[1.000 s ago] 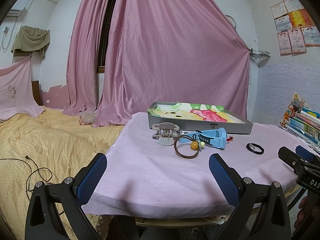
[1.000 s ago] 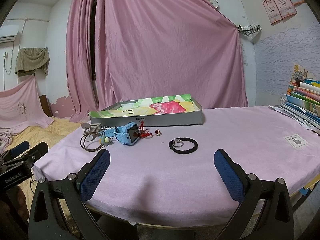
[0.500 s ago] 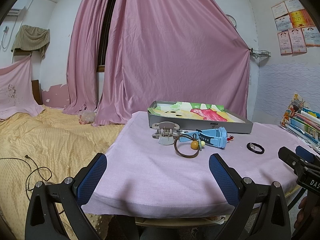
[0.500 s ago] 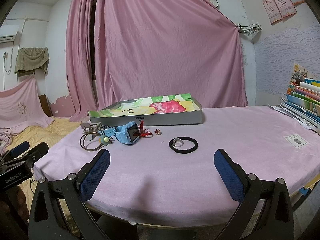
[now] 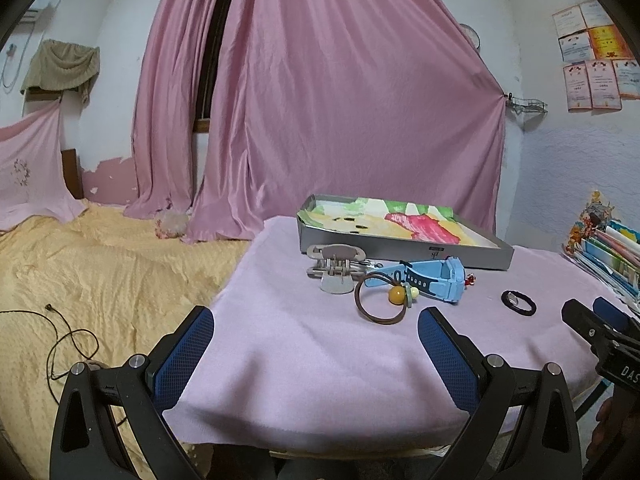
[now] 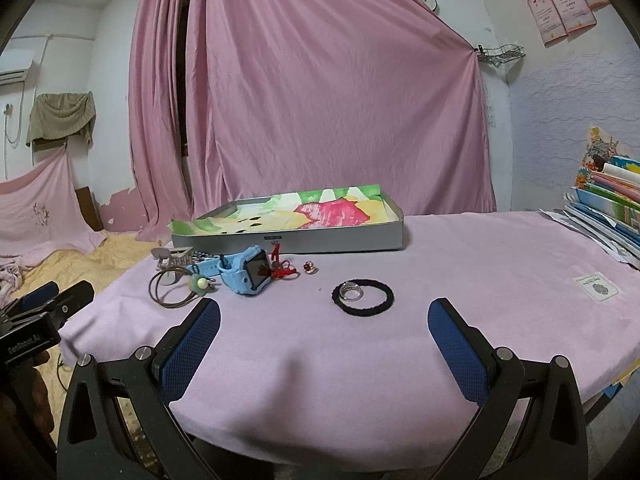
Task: Organize jewelry
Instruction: 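Reach the right tool to the blue smartwatch and close on it, then carry the blue smartwatch into the grey tray and open the right tool, then grasp the black hair band with the right tool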
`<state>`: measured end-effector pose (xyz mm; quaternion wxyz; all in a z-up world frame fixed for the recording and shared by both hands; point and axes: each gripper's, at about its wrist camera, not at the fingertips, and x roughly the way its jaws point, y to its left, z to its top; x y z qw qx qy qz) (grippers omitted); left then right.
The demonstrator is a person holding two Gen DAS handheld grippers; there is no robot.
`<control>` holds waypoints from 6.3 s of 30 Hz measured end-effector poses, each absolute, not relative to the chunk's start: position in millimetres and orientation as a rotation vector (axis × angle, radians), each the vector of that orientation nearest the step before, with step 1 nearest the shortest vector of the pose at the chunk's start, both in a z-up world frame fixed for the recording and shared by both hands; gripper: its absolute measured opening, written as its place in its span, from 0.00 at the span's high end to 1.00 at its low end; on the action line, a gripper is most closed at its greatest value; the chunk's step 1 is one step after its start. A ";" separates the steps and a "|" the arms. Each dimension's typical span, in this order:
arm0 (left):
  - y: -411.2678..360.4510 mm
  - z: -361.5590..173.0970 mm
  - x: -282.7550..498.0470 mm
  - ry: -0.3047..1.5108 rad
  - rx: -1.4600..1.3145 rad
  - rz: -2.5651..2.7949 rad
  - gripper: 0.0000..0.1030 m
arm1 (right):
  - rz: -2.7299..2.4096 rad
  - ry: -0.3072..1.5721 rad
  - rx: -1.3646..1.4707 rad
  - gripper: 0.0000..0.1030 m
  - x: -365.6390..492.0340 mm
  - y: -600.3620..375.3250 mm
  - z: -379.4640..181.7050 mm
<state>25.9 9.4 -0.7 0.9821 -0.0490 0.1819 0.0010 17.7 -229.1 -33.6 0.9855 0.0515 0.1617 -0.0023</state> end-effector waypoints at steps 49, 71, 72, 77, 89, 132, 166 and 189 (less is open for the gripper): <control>10.9 -16.7 146.3 0.737 -0.243 -0.363 0.97 | 0.122 0.771 0.195 0.70 166.6 -171.5 -38.0; 4.4 51.8 138.0 0.538 -0.187 -0.386 0.97 | 0.105 0.608 0.272 0.83 149.6 -209.4 -12.7; 3.7 55.0 138.7 0.529 -0.185 -0.385 0.97 | 0.096 0.599 0.271 0.83 151.2 -213.0 -10.1; 1.0 71.7 156.6 0.491 -0.172 -0.363 0.97 | 0.047 0.552 0.264 0.83 171.3 -231.7 6.1; 6.7 63.3 244.5 0.534 -0.208 -0.304 0.97 | 0.080 0.610 0.210 0.83 256.6 -218.8 4.4; 9.6 42.0 187.2 0.477 -0.202 -0.127 0.02 | 0.091 0.422 0.143 0.13 175.3 -222.6 15.4; -63.7 10.9 154.9 0.588 -0.107 -0.306 0.01 | -0.034 0.515 0.129 0.12 108.5 -290.1 -20.4; -115.6 -6.3 203.2 0.810 -0.091 -0.426 0.42 | 0.050 0.750 0.150 0.72 146.2 -293.9 -46.0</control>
